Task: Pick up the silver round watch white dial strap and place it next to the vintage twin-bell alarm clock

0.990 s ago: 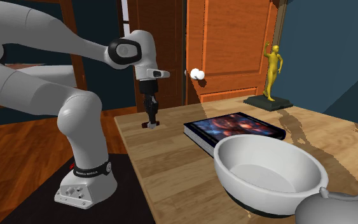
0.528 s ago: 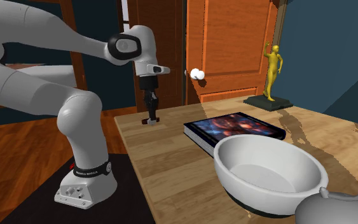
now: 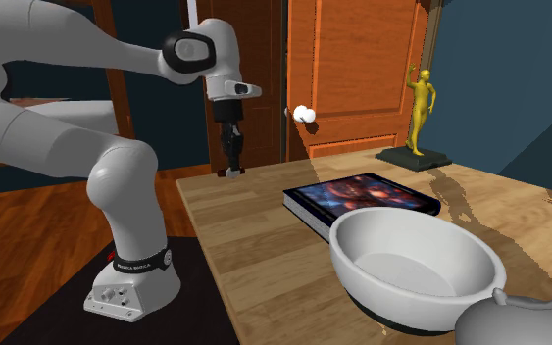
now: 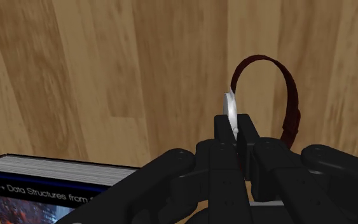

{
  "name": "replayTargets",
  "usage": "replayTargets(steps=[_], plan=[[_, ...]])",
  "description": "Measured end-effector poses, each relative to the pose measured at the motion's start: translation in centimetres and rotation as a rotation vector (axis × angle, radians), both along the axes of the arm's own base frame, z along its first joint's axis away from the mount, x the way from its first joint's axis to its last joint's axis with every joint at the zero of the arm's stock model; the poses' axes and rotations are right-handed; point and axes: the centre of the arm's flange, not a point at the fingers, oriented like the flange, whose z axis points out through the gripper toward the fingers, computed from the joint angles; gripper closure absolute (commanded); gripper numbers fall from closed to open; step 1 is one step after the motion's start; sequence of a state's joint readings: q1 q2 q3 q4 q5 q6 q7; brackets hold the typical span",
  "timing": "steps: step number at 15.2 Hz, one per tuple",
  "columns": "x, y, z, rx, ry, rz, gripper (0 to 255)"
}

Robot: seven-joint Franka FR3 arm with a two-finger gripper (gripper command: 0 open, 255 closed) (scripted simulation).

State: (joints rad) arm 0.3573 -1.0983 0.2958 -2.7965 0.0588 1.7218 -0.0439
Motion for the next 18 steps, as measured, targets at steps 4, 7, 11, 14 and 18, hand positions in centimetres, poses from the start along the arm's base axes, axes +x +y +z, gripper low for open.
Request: replayTargets(steps=[4,7,11,14,18], plan=[[-0.1,0.2,2.1,0.0,0.0,0.0,255],[-0.1,0.1,3.8,0.0,0.0,0.0,255],[-0.1,0.1,5.8,0.0,0.0,0.0,255],[-0.1,0.0,7.5,0.0,0.0,0.0,255],[-0.1,0.0,9.5,0.0,0.0,0.0,255]])
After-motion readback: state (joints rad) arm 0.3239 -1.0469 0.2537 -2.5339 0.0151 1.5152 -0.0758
